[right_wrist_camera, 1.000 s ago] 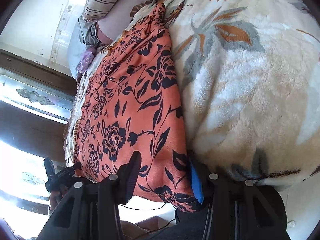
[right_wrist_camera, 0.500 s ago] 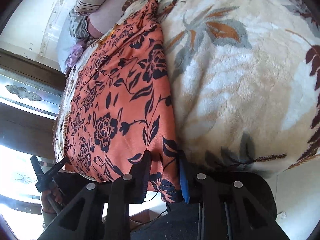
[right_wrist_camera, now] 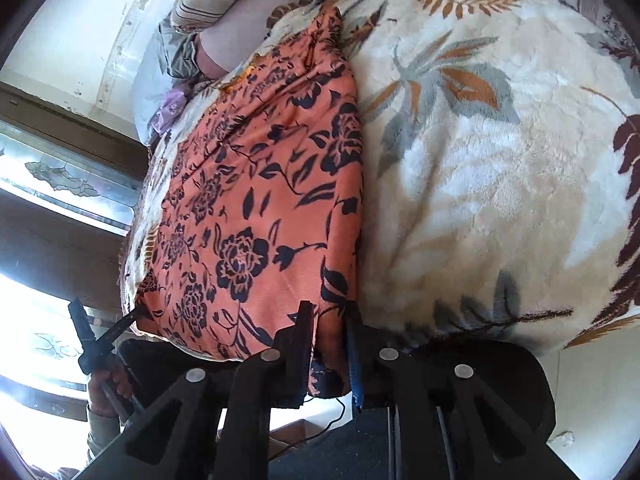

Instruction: Fold small clothes

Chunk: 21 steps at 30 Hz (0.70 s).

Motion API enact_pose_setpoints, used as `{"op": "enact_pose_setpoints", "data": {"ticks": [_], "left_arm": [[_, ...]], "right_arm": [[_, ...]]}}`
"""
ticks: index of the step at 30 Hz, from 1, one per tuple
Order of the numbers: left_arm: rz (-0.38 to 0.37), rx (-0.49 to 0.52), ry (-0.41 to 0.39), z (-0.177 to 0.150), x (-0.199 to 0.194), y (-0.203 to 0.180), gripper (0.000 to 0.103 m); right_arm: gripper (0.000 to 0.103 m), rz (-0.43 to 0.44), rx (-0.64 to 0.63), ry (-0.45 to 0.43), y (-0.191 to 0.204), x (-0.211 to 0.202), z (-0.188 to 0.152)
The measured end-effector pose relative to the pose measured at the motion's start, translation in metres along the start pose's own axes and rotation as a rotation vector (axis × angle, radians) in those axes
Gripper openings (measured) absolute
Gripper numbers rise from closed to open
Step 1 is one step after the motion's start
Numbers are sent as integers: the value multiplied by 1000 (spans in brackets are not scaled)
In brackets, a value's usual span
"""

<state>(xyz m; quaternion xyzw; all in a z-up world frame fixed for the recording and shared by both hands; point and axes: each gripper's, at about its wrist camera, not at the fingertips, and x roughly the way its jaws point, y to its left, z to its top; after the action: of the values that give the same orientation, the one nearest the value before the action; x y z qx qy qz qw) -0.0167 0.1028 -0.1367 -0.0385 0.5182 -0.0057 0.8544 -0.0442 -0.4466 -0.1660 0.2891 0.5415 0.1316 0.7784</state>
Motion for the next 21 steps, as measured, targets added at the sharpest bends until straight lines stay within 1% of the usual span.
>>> {"op": "enact_pose_setpoints", "data": {"ticks": [1,4,5,6,7,8,11,13,15,17,18,19,21], "left_arm": [[1,0,13,0,4,-1,30],[-1,0,11,-1,6,-2,31],[-11,2,12,-1,5,-2,11],[-15,4,15,1,4,-1,6],[-27,-2,7,2,0,1,5],[-40,-7,-12,3,-7,3,5],[-66,-11,-71,8,-32,6,5],[-76,-20,-86,13,-39,6,5],[-81,-37,-45,15,-27,8,5],[-58,-32,18,12,-8,7,5],[-58,-37,42,10,-2,7,5],[-59,-41,52,9,1,8,5],[-74,-41,35,12,-7,8,5]], "right_arm": [[24,-5,10,9,-3,4,0],[25,19,39,28,-11,12,-2],[25,28,27,22,-10,11,-2],[20,28,18,19,-9,9,-3],[15,31,12,12,-8,6,-3],[9,41,10,-1,-7,1,-3],[9,105,17,-55,-4,-20,-1],[9,138,16,-72,0,-27,2],[9,153,29,-62,-2,-22,5],[9,149,51,-33,-7,-9,7],[9,157,64,-20,-10,-4,6],[9,162,72,-12,-11,0,6],[9,181,76,-11,-8,-1,8]]}}
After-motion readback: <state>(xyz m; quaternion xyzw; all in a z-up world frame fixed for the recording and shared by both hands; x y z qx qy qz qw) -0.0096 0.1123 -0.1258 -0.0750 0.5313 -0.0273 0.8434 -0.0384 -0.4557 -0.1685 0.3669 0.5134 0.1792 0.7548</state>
